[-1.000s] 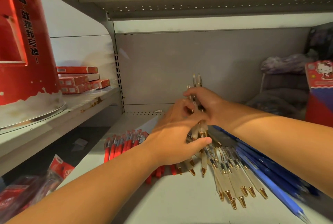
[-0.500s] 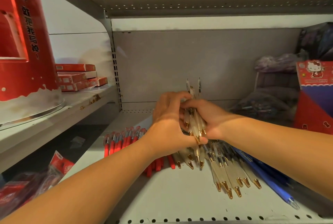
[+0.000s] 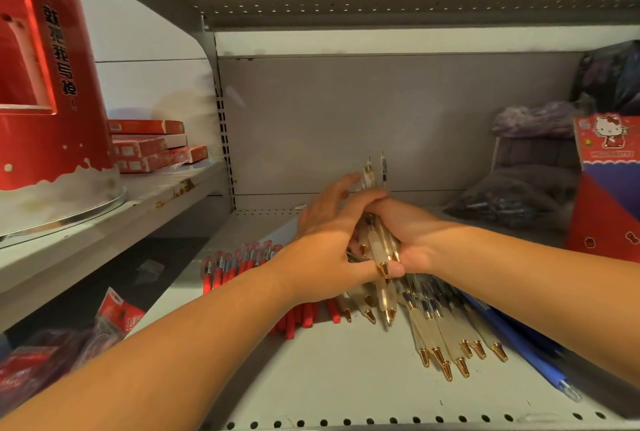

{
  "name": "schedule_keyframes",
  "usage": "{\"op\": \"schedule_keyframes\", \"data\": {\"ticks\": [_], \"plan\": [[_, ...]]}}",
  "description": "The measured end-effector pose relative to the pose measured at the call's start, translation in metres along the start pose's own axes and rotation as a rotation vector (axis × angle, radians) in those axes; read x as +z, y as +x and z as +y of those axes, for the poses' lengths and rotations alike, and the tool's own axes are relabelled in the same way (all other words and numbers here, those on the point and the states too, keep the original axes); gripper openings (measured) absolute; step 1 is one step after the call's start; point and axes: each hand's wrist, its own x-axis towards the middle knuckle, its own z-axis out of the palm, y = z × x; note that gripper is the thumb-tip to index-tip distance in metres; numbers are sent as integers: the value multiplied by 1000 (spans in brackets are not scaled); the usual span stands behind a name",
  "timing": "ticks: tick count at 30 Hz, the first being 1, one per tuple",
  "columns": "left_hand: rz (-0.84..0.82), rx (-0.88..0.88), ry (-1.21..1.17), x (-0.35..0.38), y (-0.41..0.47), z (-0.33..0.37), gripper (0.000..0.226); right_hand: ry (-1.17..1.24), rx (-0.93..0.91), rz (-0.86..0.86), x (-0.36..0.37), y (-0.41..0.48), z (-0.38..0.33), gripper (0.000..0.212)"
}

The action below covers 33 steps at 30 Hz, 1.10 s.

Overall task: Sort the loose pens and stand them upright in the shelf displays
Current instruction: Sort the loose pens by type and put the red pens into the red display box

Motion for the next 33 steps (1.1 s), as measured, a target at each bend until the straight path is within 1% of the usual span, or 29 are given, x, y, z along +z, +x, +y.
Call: {"op": "schedule_keyframes", "data": {"ticks": [2, 4, 6, 8, 9, 10, 12, 13, 14, 15, 18, 20, 22, 23, 24, 27, 28, 30, 33], "plan": [[-19, -27, 2, -2, 1, -2, 102, -43, 4, 5, 3, -1, 2, 16], [-108, -63, -44, -5, 0, -4, 113, -88, 2, 4, 4, -2, 1, 20], [-206, -124, -103, -12, -3, -8, 116, -160, 34, -13, 5, -4, -4, 19], [-267, -227, -182, -21, -4, -13, 108, -235, 112, -41, 3, -7, -8, 16], [-260, -291, -254, -25, -2, -14, 99, -281, 144, -55, 2, -9, -8, 17], [-208, -362, -356, -27, 3, -14, 88, -326, 158, -76, 1, -11, -8, 17], [-2, -529, -565, -26, 17, -16, 62, -388, 177, -137, 0, -15, -7, 12], [77, -599, -626, -25, 22, -18, 53, -409, 196, -169, 0, -17, -7, 9], [117, -648, -645, -23, 28, -19, 50, -433, 215, -200, 2, -19, -6, 6], [125, -678, -646, -21, 35, -18, 52, -458, 229, -228, 3, -20, -5, 7], [175, -703, -661, -14, 46, -20, 59, -479, 260, -294, 9, -23, -2, 17], [244, -700, -666, -11, 51, -18, 63, -446, 264, -322, 11, -24, -1, 19], [309, -682, -730, -9, 54, -16, 63, -398, 259, -323, 12, -25, -2, 18], [349, -665, -759, -7, 55, -17, 58, -384, 256, -318, 11, -24, -3, 18], [387, -651, -780, -6, 56, -17, 49, -383, 256, -313, 11, -24, -4, 19], [491, -629, -793, -4, 56, -12, 6, -402, 280, -305, 10, -23, -4, 23], [511, -642, -792, -4, 55, -10, 8, -397, 286, -304, 10, -23, -4, 23], [523, -666, -790, -3, 54, -8, 19, -393, 289, -302, 12, -23, -3, 22], [528, -680, -820, -1, 54, -7, 23, -428, 290, -285, 15, -23, -1, 22]]}}
